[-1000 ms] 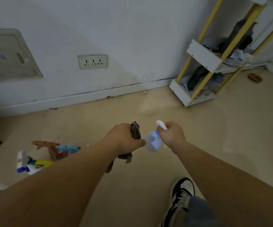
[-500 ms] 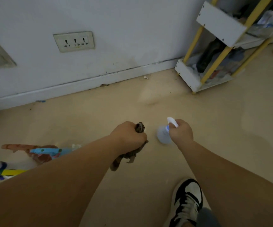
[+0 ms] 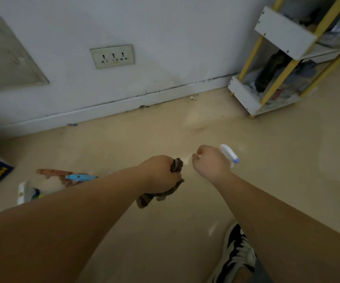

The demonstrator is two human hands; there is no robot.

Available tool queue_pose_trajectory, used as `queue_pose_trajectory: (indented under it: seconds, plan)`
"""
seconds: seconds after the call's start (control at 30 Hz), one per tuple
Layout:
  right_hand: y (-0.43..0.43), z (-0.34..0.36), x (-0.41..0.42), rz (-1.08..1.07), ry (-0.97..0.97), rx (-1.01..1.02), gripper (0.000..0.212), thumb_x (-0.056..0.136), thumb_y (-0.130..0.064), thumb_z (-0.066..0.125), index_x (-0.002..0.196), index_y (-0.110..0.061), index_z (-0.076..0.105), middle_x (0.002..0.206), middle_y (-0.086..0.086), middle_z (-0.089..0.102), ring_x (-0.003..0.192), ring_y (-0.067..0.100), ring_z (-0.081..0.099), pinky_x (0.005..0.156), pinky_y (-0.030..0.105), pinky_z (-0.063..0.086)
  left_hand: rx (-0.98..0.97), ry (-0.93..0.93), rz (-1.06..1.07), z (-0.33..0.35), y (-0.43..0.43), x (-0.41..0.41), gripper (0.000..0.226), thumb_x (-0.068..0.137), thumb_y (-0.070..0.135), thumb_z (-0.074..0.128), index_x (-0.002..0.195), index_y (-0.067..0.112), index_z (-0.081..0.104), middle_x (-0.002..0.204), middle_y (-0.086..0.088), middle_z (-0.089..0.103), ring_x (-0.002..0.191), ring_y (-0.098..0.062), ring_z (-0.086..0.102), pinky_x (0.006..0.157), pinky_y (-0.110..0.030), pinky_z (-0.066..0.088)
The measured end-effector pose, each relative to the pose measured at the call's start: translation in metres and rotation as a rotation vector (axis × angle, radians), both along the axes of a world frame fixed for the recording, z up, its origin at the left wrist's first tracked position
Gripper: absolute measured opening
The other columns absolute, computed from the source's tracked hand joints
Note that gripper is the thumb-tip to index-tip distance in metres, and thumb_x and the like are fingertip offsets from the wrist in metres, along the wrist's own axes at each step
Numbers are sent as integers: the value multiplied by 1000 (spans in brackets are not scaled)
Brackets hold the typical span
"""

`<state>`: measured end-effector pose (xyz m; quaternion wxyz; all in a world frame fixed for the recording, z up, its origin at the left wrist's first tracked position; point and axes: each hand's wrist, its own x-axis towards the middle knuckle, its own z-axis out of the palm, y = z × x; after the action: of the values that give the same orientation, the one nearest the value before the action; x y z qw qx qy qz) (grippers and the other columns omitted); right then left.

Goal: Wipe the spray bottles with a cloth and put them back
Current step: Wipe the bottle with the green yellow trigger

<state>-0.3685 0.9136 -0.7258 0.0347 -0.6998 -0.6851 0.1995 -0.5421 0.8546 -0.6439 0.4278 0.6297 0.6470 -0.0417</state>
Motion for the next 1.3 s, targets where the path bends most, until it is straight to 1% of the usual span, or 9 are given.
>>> queue_pose_trajectory:
  seconds: [0.1, 0.2, 0.27, 0.47, 0.73, 0.87, 1.03, 1.17, 1.3]
  plan:
    - [-17, 28, -50, 140, 268, -330, 21, 98, -24, 56, 87, -12, 68, 73, 5, 62, 68, 24, 59, 57, 27, 42, 3, -34, 43, 18, -29, -32, 23, 106, 36, 49, 106, 19, 63, 104, -5, 71, 96, -23, 67, 89, -40, 55]
    - [-36, 45, -100, 228, 288, -474, 22, 96, -11, 49, 99, -7, 70, 84, 10, 67, 68, 25, 61, 53, 28, 45, 44, -59, 170, 30, -67, -68, 21, 107, 34, 46, 117, 27, 62, 100, 5, 68, 89, -12, 64, 79, -29, 49]
    - [-47, 50, -132, 253, 294, -507, 22, 99, -19, 50, 99, -10, 70, 90, 10, 70, 71, 24, 65, 55, 29, 49, 45, -65, 241, 32, -93, -92, 22, 107, 36, 46, 120, 28, 62, 99, 5, 68, 89, -12, 65, 79, -29, 53]
    - [-67, 58, -213, 365, 197, -517, 28, 98, -35, 57, 103, -10, 69, 98, 11, 74, 75, 24, 70, 66, 37, 59, -61, -75, 327, 29, -152, -159, 28, 108, 27, 44, 132, 26, 58, 122, 4, 64, 108, -15, 59, 95, -28, 48]
    - [-75, 27, -279, 278, 359, -251, 16, 79, -11, 71, 94, -17, 72, 98, 1, 68, 93, 21, 64, 84, 36, 56, -203, 0, 344, 31, -178, -235, 32, 95, 4, 46, 121, 19, 58, 119, -5, 59, 108, -19, 57, 93, -31, 52]
    - [-94, 14, -292, 393, 361, -324, 24, 66, -31, 59, 85, -18, 69, 89, 0, 68, 87, 23, 65, 80, 37, 57, -224, 47, 383, 32, -176, -253, 26, 94, 3, 47, 112, 15, 62, 112, -7, 64, 105, -22, 62, 84, -31, 55]
    - [-117, -10, -300, 570, 174, -488, 27, 76, -30, 65, 102, -36, 58, 94, -8, 59, 99, 23, 62, 81, 31, 47, -214, 115, 364, 31, -166, -260, 32, 93, 0, 49, 120, 9, 65, 118, -14, 66, 112, -29, 63, 91, -38, 56]
    - [-133, -42, -301, 427, 239, -446, 47, 73, -46, 70, 116, -32, 58, 106, -3, 67, 100, 23, 65, 92, 42, 55, -209, 155, 365, 21, -165, -266, 31, 93, 4, 52, 122, 10, 62, 118, -14, 65, 110, -29, 63, 94, -42, 58]
    - [-133, -56, -304, 417, 409, -393, 23, 87, -32, 71, 110, -30, 67, 98, -8, 71, 91, 11, 64, 77, 20, 50, -201, 172, 389, 15, -165, -272, 31, 94, 6, 54, 124, 11, 61, 118, -13, 64, 110, -28, 63, 96, -41, 58]
